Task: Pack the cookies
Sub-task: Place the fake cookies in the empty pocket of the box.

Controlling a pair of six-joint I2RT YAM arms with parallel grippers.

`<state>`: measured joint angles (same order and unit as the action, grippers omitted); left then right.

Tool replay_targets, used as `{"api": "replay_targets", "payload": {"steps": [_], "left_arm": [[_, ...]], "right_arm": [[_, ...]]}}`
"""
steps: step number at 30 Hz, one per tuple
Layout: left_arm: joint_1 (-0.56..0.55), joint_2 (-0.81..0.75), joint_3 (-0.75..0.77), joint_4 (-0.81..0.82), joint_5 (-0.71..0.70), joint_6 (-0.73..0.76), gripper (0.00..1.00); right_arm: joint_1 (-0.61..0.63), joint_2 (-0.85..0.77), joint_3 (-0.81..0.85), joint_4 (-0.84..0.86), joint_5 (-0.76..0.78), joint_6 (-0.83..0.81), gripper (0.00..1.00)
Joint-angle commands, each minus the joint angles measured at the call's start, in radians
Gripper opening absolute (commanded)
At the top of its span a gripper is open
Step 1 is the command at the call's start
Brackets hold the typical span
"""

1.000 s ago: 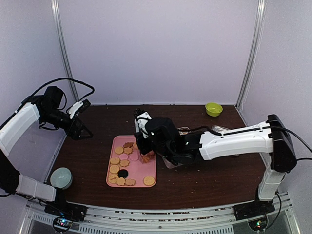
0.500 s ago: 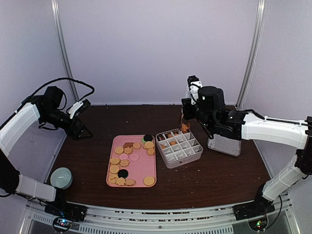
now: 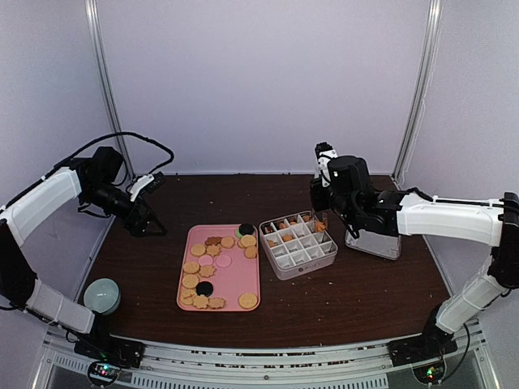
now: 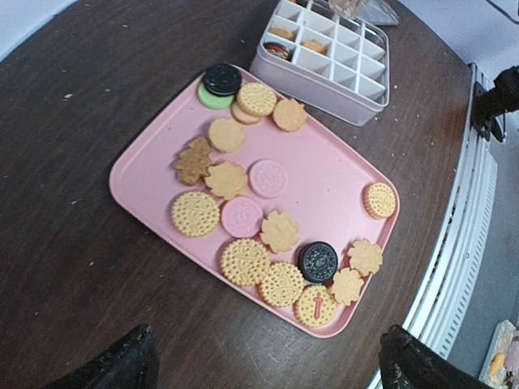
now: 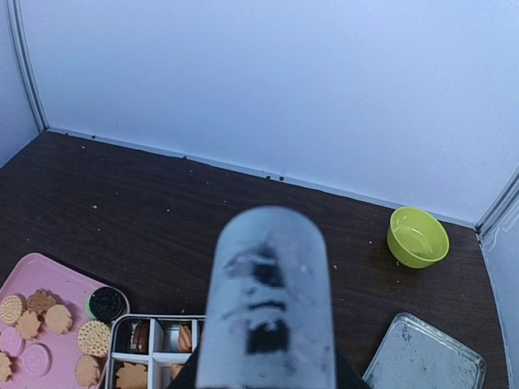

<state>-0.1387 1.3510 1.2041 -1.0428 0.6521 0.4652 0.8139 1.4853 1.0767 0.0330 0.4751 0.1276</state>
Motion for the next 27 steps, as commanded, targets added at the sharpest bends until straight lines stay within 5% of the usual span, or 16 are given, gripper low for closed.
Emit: {"api": "replay_targets", "payload": {"steps": [1,9,27], "left_arm": [[-0.115,0.128,0.093,0.044,0.000,-0.010,0.96],[-0.203,0.346,0.250,0.057,-0.006,-0.005,0.91],[-0.203,0.382,0.244,0.092,-0.005,-0.006,0.93]], "right_arm": [[-0.037,0.011,0.062,0.014,0.019,-0.022,0.22],[-0.090,-0.003,0.074,0.004,0.017,-0.038,0.22],[-0.079,0.044,0.110,0.016,-0.102,0.009,0.23]]}}
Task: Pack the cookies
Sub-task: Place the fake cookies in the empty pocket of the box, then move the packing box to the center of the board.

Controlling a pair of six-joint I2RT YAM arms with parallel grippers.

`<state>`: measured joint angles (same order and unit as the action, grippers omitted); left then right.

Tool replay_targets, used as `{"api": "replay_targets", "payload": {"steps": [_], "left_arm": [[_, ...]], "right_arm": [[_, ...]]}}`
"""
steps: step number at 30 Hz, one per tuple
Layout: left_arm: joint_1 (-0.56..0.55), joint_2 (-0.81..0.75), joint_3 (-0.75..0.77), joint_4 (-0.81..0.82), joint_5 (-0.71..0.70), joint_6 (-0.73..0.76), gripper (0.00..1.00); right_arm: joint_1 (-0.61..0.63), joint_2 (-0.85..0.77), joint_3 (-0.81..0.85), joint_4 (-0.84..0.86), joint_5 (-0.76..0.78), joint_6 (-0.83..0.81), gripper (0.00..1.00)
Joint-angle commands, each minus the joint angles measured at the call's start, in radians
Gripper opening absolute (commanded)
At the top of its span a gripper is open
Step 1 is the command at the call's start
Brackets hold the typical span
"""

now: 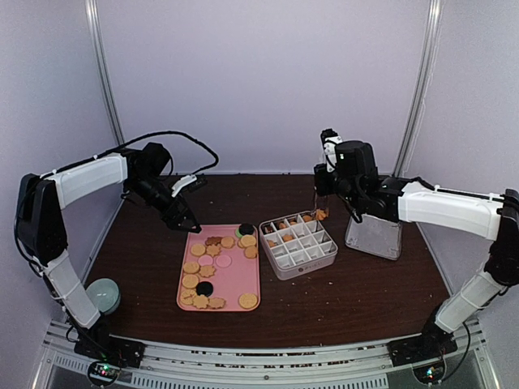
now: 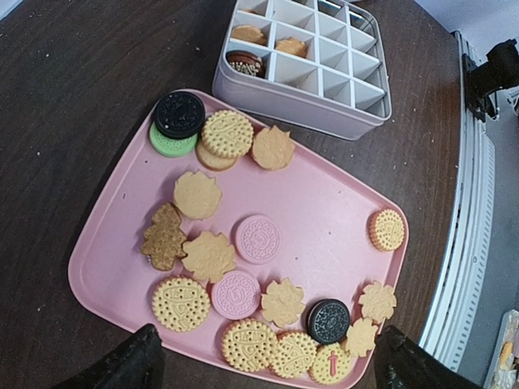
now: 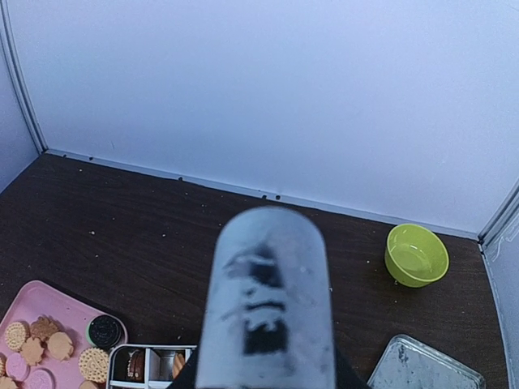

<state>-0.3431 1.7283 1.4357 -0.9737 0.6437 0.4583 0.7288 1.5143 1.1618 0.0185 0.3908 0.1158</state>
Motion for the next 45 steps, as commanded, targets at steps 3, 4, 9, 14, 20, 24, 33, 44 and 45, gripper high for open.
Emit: {"api": "replay_targets", "payload": {"steps": [3,4,9,14,20,24,33,44,45], "left_arm": [[0.002,0.001,0.004,0.023,-0.002,0.005,0.94],[0.001,0.000,0.003,0.023,-0.005,0.008,0.94],[0.001,-0.008,0.001,0.018,-0.016,0.017,0.98],[0.002,-0.020,0.002,0.008,-0.029,0.027,0.98],[0.002,-0.033,-0.003,-0.002,-0.040,0.038,0.98],[0.003,-0.042,-0.004,-0.006,-0.047,0.044,0.98],[0.005,-0.054,-0.006,-0.018,-0.045,0.054,0.98],[0.019,-0.073,-0.004,-0.036,-0.049,0.067,0.98],[0.021,-0.074,-0.003,-0.039,-0.050,0.067,0.98]], "right_arm": [[0.009,0.030,0.019,0.037,-0.031,0.032,0.25],[0.011,0.034,0.018,0.038,-0.032,0.034,0.25],[0.022,0.057,0.029,0.035,-0.041,0.038,0.30],[0.029,0.072,0.039,0.024,-0.035,0.041,0.38],[0.027,0.061,0.039,0.017,-0.015,0.034,0.42],[0.028,0.045,0.044,0.012,-0.008,0.024,0.42],[0.004,-0.016,0.028,-0.008,0.052,-0.009,0.31],[-0.019,-0.057,-0.090,-0.021,0.146,-0.037,0.22],[-0.018,-0.052,-0.096,-0.024,0.146,-0.037,0.22]]}}
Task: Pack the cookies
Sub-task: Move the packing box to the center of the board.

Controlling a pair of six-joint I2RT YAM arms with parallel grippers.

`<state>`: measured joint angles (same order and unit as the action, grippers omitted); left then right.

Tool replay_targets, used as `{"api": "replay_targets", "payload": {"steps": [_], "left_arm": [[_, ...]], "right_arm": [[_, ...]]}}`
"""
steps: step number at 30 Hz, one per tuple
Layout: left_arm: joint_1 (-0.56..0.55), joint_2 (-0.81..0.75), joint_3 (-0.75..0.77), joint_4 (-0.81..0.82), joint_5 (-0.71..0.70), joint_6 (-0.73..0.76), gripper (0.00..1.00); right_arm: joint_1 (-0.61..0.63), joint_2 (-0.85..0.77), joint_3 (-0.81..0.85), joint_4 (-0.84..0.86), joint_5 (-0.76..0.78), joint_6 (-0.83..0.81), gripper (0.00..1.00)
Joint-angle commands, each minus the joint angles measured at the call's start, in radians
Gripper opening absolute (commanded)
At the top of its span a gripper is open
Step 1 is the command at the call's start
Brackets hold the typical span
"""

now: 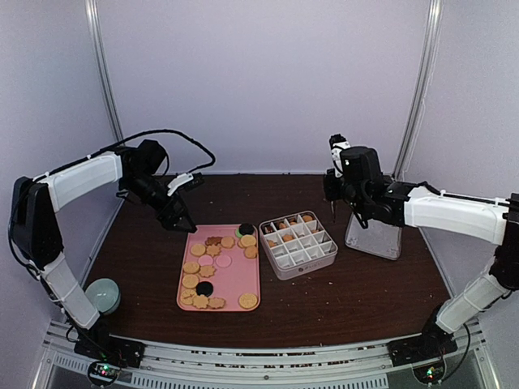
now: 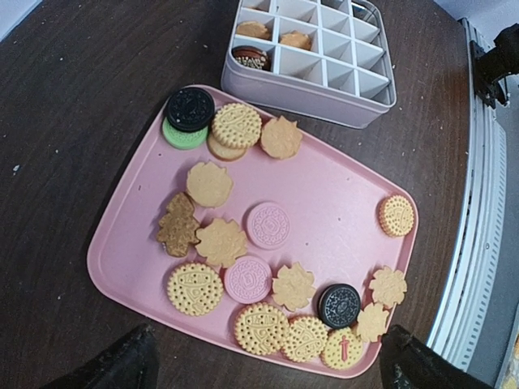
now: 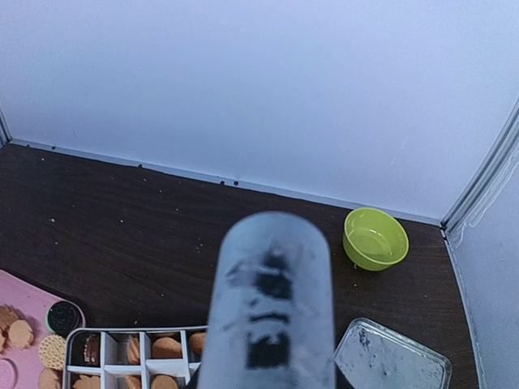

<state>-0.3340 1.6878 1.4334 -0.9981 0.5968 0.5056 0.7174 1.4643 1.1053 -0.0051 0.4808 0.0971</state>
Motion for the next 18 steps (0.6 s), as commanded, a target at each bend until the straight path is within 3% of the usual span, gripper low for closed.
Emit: {"api": "replay_targets", "payload": {"steps": [1,18], "left_arm": [[0.015,-0.035,0.000,-0.019,-0.003,0.020,0.98],[0.091,-0.118,-0.019,-0.066,-0.018,0.038,0.98]], "right_arm": [[-0.006,0.004,-0.044,-0.004,0.052,-0.019,0.22],[0.179,-0.066,-0.134,-0.029,0.011,0.125,0.18]]}}
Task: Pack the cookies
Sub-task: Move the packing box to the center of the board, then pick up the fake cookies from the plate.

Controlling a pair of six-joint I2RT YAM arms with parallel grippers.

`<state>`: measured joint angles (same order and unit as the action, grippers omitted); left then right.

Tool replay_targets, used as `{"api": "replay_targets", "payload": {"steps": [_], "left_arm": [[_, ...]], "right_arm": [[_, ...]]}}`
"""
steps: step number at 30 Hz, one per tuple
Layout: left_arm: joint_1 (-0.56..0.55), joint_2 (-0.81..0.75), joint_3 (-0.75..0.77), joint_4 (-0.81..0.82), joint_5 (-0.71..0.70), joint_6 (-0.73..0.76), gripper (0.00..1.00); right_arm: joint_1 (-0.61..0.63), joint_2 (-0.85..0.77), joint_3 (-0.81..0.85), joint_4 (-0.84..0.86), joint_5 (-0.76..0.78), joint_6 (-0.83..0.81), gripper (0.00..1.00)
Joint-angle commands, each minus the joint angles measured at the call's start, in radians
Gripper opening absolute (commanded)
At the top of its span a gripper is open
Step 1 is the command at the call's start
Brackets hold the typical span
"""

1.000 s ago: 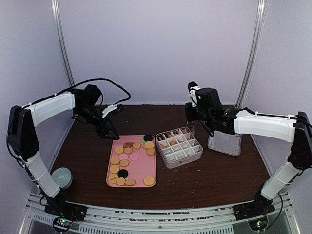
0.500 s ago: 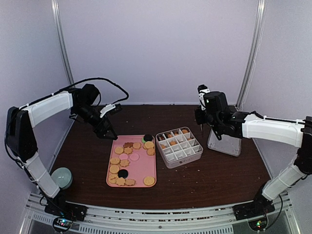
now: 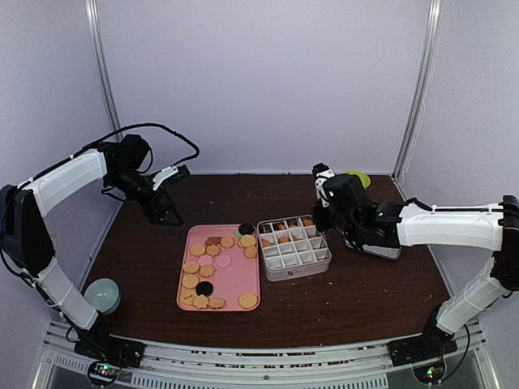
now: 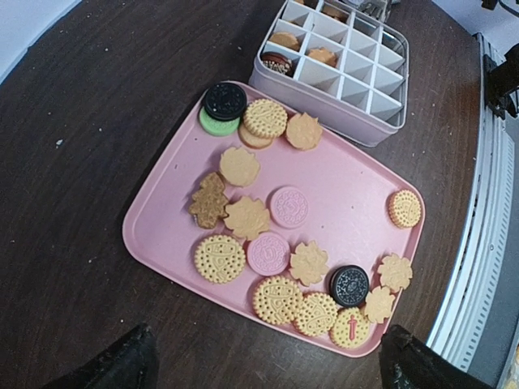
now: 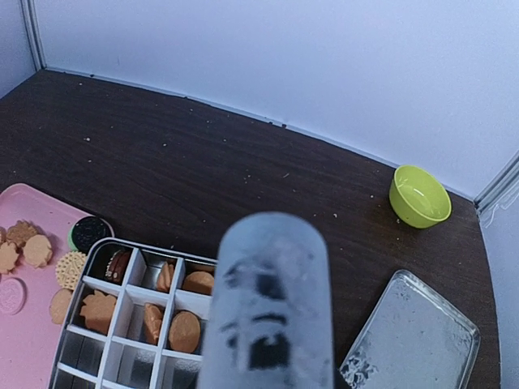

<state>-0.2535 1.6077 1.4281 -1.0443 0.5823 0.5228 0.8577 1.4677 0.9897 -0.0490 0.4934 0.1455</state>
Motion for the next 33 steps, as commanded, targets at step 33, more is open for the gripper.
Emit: {"api": "replay_targets", "payload": {"steps": [33], "left_arm": [[0.271,-0.528,-0.250,0.021,-0.466,-0.122,0.98]], "right_arm": [[0.332,0.492,0.658,0.129,-0.081,-0.005,0.29]]}}
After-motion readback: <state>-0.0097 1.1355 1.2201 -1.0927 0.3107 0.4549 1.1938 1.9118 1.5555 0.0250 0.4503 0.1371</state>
